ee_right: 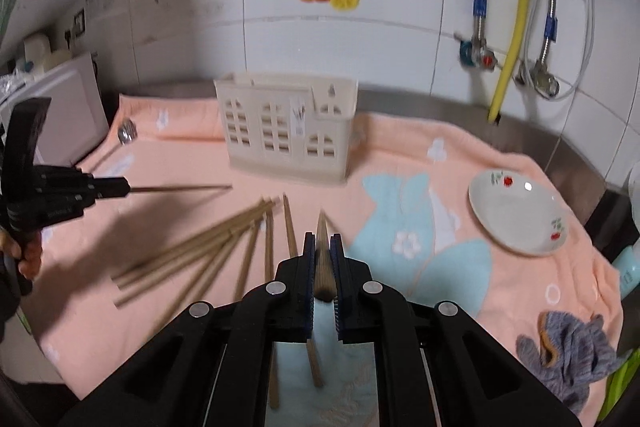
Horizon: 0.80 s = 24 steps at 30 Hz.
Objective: Organize utensils
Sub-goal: 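Lift the right gripper's chopstick upright toward the white holder while the left gripper carries its own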
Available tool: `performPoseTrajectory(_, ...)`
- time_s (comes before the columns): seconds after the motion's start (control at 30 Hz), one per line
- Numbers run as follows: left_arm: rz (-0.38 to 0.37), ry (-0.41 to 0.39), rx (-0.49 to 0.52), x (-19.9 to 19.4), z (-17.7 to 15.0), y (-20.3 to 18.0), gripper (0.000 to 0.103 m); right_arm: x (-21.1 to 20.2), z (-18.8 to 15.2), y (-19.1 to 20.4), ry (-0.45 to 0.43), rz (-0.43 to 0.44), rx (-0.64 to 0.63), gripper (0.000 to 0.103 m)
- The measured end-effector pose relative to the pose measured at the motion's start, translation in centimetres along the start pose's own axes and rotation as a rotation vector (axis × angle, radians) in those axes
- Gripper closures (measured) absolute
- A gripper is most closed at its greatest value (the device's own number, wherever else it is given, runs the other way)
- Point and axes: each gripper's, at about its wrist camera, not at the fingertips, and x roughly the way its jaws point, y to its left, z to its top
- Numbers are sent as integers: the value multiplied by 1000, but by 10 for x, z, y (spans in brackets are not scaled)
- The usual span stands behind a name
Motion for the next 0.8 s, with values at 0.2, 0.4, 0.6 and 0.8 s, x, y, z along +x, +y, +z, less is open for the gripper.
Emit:
performPoseTrajectory(0.2,-1,-56,20,-14,23,-6,98,-9,31,7,-52,13,-24,96)
performPoseTrajectory(0.4,-1,-99,38,-23,53,-9,98,-15,66,5,-90,36,-32,96)
performPoseTrajectory(0.6,1,-162,73,-40,98,-16,98,-22,115,0,-129,59,-40,96)
performPoseTrajectory(0.8,22,-239,112,-58,146,-25,98,-28,161,-5,-160,75,-47,96)
